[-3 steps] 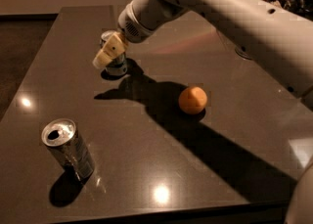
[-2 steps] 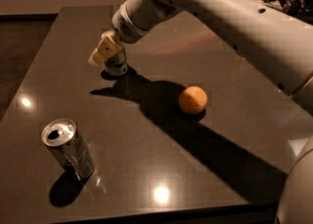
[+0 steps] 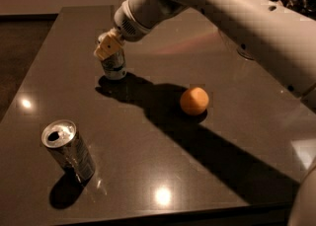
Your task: Move 7up can near redbull can
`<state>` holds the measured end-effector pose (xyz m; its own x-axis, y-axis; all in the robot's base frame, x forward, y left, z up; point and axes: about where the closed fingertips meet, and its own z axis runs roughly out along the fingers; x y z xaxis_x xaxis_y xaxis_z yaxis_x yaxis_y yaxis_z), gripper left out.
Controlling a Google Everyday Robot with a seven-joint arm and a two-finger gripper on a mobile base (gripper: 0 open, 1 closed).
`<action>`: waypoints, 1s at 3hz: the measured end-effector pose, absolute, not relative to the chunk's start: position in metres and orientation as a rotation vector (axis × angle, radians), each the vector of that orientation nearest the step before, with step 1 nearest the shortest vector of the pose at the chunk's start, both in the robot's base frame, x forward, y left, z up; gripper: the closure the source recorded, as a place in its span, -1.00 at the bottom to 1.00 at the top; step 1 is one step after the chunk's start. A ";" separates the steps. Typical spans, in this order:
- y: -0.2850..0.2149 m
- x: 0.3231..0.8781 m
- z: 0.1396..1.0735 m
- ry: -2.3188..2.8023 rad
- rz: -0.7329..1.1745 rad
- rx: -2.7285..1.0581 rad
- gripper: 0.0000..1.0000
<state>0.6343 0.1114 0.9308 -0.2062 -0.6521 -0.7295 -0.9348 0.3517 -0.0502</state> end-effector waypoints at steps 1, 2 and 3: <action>0.093 0.606 0.942 1.925 0.573 -1.421 0.77; 0.078 0.562 0.947 1.894 0.636 -1.493 1.00; 0.074 0.522 0.944 1.848 0.690 -1.588 1.00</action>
Offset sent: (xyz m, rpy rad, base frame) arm -0.1248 -0.0568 0.0212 0.0272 0.0675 0.2052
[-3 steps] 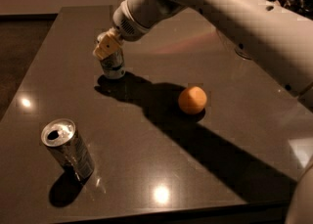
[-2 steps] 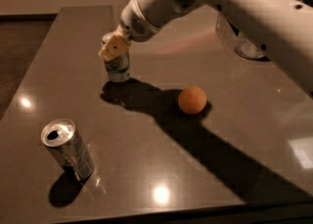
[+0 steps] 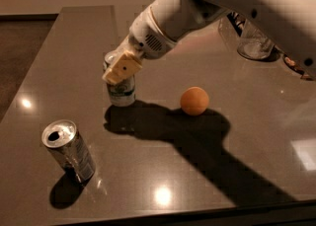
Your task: Move 7up can near redbull can
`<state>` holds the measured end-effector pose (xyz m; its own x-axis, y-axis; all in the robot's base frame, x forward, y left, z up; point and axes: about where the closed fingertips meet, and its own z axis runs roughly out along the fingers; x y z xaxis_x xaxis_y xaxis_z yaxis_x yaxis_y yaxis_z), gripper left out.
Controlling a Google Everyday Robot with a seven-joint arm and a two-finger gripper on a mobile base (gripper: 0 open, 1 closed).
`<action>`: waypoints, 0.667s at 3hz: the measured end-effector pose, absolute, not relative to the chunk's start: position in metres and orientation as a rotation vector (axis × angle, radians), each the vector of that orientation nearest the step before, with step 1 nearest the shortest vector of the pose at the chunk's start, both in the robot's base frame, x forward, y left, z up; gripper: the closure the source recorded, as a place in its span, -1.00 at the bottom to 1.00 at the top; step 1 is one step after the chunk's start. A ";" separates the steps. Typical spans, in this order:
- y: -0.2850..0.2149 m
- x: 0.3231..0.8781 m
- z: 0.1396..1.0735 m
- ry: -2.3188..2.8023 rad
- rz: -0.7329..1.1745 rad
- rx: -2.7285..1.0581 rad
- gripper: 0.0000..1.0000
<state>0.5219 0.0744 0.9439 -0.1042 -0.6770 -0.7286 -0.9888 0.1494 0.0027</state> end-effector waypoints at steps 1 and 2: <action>0.075 0.489 0.937 1.788 0.746 -1.679 1.00; 0.080 0.458 0.934 1.714 0.782 -1.757 1.00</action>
Offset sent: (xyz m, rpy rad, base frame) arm -0.1000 0.0082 -0.0157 0.0316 -0.0048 0.2786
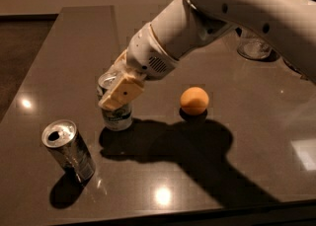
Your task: Move 7up can near redbull can
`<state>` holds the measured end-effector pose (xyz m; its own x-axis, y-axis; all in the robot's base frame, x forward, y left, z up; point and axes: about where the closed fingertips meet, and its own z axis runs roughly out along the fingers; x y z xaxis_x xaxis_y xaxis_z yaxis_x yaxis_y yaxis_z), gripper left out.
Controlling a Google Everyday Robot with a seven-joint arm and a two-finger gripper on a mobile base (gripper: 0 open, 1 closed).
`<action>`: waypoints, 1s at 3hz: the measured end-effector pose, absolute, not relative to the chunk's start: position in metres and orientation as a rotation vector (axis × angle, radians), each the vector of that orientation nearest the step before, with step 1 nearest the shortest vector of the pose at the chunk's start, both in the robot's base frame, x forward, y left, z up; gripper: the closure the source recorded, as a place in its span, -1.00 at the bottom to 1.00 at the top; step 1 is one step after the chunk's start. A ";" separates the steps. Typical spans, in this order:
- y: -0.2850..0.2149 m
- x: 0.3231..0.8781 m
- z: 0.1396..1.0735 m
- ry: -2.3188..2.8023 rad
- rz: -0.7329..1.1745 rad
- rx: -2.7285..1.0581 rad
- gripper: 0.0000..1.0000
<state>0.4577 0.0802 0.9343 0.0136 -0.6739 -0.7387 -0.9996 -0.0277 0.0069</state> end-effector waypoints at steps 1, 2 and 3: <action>0.083 0.434 0.929 1.659 0.798 -1.816 1.00; 0.087 0.415 0.921 1.611 0.807 -1.869 0.71; 0.089 0.402 0.915 1.567 0.833 -1.914 0.24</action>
Offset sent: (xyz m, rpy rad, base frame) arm -0.0642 0.0075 -0.0264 0.0002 -0.0311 0.1743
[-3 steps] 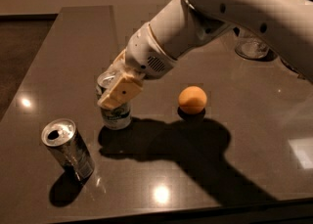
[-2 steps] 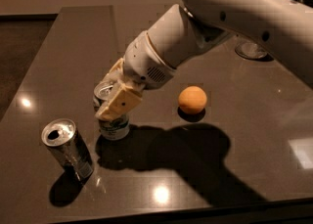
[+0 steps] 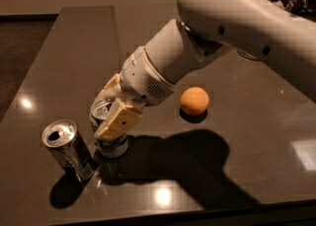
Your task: Move 7up can near redbull can
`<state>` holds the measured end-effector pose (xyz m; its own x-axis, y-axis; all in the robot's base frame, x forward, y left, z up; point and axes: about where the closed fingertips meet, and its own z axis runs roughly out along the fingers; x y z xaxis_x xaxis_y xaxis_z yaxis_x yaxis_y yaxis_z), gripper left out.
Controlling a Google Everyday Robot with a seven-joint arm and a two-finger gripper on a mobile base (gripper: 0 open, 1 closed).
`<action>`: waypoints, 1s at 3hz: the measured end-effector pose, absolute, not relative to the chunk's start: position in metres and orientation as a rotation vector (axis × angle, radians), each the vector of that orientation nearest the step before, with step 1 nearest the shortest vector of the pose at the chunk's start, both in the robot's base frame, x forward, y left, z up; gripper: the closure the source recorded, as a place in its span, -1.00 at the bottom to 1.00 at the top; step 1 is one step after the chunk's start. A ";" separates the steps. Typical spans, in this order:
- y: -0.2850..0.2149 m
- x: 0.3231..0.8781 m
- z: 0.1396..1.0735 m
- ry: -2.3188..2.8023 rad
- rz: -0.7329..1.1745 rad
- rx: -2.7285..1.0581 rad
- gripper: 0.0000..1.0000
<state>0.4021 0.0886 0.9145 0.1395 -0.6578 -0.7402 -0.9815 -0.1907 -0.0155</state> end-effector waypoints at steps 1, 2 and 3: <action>0.089 0.392 0.912 1.520 0.870 -1.948 -0.22; 0.090 0.391 0.913 1.516 0.866 -1.953 -0.71; 0.092 0.389 0.914 1.513 0.863 -1.958 -1.00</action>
Offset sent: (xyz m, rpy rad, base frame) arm -0.0086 0.0000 -0.0025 0.0124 0.0068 0.0434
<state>0.3893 0.0915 0.9136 0.1750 -0.6416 -0.7468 -0.9695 -0.2446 -0.0170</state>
